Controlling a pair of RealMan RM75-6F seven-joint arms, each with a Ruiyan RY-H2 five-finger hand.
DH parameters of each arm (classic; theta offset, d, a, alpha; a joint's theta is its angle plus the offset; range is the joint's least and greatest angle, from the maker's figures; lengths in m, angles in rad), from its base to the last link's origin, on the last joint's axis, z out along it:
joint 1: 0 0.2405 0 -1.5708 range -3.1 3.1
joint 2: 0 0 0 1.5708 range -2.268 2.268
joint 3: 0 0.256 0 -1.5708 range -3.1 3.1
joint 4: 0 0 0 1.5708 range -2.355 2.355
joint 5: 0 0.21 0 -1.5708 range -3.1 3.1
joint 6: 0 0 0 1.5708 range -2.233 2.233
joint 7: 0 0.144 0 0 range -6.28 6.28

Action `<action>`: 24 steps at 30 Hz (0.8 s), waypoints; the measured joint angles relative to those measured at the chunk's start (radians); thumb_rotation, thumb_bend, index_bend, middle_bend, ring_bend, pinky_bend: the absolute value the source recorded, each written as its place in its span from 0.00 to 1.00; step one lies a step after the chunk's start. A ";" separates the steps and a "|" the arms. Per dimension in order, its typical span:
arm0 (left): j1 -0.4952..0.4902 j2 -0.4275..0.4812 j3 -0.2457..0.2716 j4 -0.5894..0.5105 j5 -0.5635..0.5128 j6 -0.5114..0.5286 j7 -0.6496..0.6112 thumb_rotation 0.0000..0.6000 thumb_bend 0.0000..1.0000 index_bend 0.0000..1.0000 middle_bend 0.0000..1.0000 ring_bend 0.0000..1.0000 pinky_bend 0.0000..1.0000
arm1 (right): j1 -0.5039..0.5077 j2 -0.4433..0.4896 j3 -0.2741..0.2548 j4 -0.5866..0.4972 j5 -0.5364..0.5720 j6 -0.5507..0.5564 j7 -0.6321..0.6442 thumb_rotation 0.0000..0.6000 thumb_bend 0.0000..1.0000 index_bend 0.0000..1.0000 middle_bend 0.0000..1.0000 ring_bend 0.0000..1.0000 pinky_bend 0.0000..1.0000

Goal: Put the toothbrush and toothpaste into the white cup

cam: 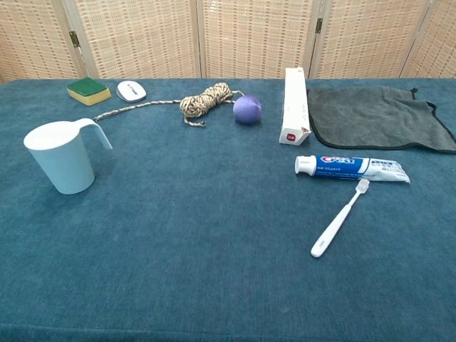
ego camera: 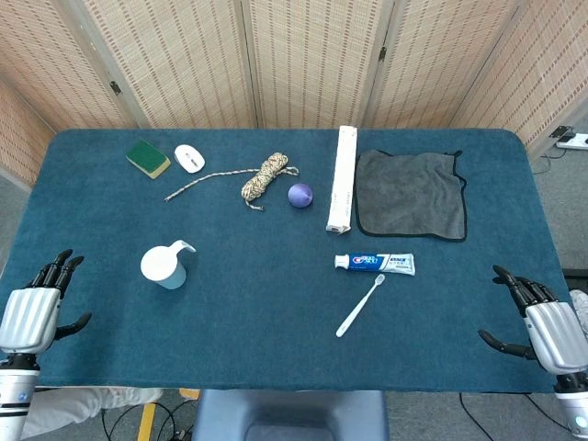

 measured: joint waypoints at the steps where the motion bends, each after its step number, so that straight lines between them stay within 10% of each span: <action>1: 0.000 0.001 0.002 -0.002 -0.009 -0.008 0.003 1.00 0.24 0.16 0.10 0.21 0.50 | 0.002 0.005 -0.005 -0.004 0.002 -0.015 -0.002 1.00 0.10 0.09 0.26 0.24 0.28; 24: -0.070 -0.030 -0.011 0.067 -0.006 -0.130 -0.129 0.95 0.14 0.01 0.10 0.21 0.45 | -0.004 0.026 0.009 -0.027 0.007 0.014 -0.001 1.00 0.10 0.09 0.24 0.21 0.26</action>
